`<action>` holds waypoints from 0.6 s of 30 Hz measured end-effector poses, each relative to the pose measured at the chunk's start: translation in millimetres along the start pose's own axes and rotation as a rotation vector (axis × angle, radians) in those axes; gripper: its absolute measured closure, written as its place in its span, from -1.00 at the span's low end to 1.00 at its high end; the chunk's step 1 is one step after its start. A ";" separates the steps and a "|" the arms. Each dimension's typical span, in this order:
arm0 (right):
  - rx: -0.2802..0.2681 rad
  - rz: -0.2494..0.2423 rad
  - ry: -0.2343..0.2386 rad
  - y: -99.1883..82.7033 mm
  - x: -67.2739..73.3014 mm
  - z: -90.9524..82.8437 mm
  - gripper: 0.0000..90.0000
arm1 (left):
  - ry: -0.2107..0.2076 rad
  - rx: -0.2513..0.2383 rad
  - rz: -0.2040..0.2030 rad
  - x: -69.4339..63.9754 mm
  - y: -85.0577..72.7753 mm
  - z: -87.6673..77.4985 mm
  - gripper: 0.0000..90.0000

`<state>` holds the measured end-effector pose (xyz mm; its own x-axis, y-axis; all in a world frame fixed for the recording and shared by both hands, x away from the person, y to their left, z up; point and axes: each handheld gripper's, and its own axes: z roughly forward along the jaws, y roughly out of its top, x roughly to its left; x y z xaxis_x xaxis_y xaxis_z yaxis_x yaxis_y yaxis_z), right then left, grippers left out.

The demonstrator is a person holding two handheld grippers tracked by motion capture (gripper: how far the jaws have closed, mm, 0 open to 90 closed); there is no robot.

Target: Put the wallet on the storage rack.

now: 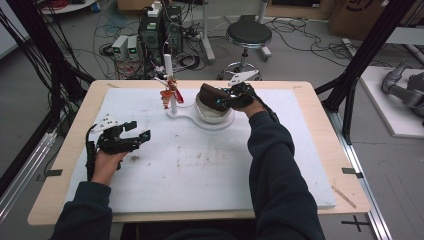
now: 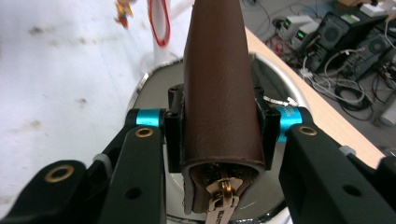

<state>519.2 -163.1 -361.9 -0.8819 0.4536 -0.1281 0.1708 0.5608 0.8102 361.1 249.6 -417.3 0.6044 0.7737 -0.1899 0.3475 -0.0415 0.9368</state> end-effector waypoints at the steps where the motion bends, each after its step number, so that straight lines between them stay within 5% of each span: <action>1: 0.010 0.010 -0.008 -0.5 0.5 2.1 0.33 | -0.001 0.000 -0.001 0.0 -0.1 0.0 -0.50; 3: -0.008 0.042 -0.023 0.0 0.4 2.1 0.15 | -0.002 0.002 -0.002 0.3 -0.2 0.0 -0.50; 7: -0.037 0.070 -0.050 0.9 0.1 -10.0 0.13 | -0.004 0.009 -0.006 0.3 -0.9 -0.1 -0.50; 11: -0.060 0.106 -0.084 -8.8 -1.4 -31.8 0.12 | -0.004 0.010 -0.004 0.3 -1.3 -0.1 -0.50; 14: -0.028 0.156 -0.094 -17.3 -1.9 -50.1 0.05 | -0.004 0.009 -0.004 0.0 -1.4 0.2 -0.50; 16: -0.068 0.150 -0.131 -26.0 2.0 -65.1 0.02 | -0.001 0.009 -0.009 0.0 -1.5 0.1 -0.50; 18: -0.032 0.198 -0.133 -32.8 3.3 -77.9 -0.14 | -0.001 0.007 -0.013 0.4 -1.5 -0.1 -0.50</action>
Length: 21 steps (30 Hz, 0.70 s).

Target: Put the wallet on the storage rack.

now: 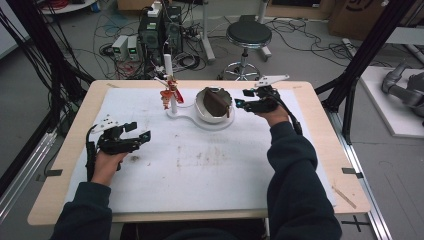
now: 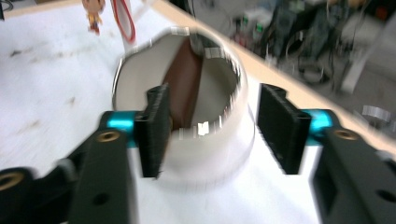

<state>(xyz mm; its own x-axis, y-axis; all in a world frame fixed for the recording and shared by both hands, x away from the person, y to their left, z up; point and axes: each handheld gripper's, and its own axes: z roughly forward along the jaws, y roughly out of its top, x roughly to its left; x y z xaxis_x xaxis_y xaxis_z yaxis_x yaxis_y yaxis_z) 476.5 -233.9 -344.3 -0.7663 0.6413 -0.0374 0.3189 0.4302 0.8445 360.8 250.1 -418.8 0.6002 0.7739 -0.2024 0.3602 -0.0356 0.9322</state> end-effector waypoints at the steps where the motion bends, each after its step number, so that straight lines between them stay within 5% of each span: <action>1: -0.011 0.007 -0.023 -5.5 1.0 -7.2 -0.13 | 0.002 0.001 -0.001 0.2 0.1 -0.2 -0.50; 10: 0.000 0.074 -0.141 -65.1 14.6 -57.8 -0.42 | 0.006 -0.013 0.009 0.4 0.3 0.1 -0.52; 16: 0.037 0.099 -0.167 -100.5 25.1 -71.6 -0.48 | 0.008 -0.013 0.050 0.2 -0.6 1.6 -0.51; 21: 0.018 0.137 -0.197 -118.4 28.0 -79.4 -0.51 | 0.014 -0.017 0.041 0.3 -0.2 1.2 -0.51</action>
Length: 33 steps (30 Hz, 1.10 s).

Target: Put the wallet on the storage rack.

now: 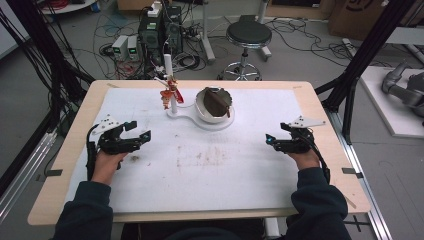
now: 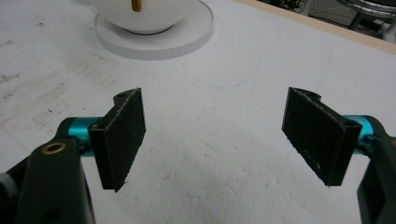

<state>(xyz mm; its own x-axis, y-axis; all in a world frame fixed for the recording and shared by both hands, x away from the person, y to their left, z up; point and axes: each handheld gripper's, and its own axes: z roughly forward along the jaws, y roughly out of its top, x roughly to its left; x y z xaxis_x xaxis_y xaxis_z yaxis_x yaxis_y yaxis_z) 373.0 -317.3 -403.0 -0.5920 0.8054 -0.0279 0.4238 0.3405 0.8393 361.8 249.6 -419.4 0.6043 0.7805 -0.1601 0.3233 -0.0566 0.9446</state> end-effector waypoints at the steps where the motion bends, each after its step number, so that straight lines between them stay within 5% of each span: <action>1: -0.001 0.005 -0.002 -2.7 -0.5 -1.0 -0.51 | 0.005 0.001 -0.009 0.5 -0.1 -0.1 -0.51; 8: -0.015 0.017 -0.006 -8.6 -3.3 -8.0 -0.51 | 0.034 -0.003 -0.028 2.0 0.4 -1.8 -0.52; 33: -0.032 0.061 -0.024 -11.8 -1.0 -13.1 -0.51 | 0.026 -0.027 -0.026 4.3 -0.5 -6.4 -0.51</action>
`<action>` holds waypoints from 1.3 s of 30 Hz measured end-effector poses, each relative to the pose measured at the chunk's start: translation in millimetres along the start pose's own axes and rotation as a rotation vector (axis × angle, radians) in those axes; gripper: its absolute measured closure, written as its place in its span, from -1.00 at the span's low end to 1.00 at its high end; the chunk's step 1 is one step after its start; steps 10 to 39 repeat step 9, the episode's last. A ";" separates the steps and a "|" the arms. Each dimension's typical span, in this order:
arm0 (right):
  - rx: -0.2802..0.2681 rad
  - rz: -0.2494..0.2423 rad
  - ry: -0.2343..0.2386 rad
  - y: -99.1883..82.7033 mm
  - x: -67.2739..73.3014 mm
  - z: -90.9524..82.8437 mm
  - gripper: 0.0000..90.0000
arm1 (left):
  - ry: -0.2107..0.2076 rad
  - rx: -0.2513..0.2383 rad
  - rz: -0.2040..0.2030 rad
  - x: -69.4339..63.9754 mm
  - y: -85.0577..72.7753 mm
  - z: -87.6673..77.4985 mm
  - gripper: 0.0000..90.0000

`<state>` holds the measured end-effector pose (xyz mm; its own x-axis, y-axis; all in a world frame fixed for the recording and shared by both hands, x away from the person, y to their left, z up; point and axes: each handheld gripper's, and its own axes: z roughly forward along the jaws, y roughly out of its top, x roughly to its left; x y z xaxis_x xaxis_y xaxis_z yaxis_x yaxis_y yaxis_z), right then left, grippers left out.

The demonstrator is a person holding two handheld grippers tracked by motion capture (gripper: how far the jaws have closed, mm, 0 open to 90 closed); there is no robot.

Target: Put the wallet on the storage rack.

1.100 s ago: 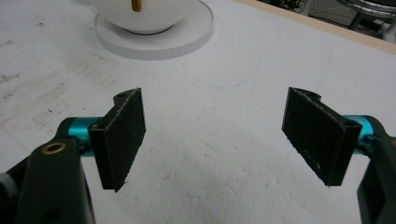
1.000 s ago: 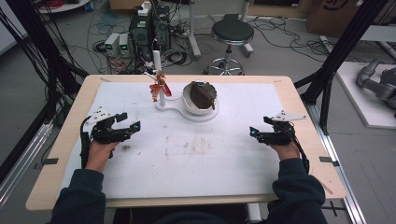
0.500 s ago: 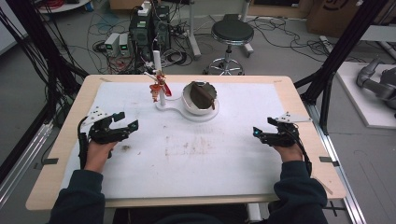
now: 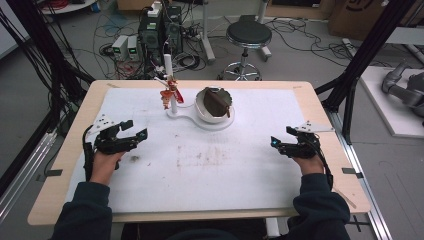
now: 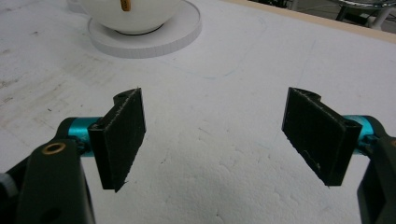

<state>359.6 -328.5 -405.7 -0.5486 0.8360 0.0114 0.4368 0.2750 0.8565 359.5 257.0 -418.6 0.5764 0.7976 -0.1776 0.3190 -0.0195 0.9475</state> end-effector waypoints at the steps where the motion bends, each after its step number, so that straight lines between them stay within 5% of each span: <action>1: 0.001 0.003 0.000 -0.2 0.0 -0.1 -0.51 | 0.001 0.000 -0.001 0.0 -0.1 0.0 -0.51; 39: -0.004 0.002 -0.002 -0.4 -1.2 0.2 -0.51 | 0.002 -0.007 -0.004 0.4 0.1 0.0 -0.49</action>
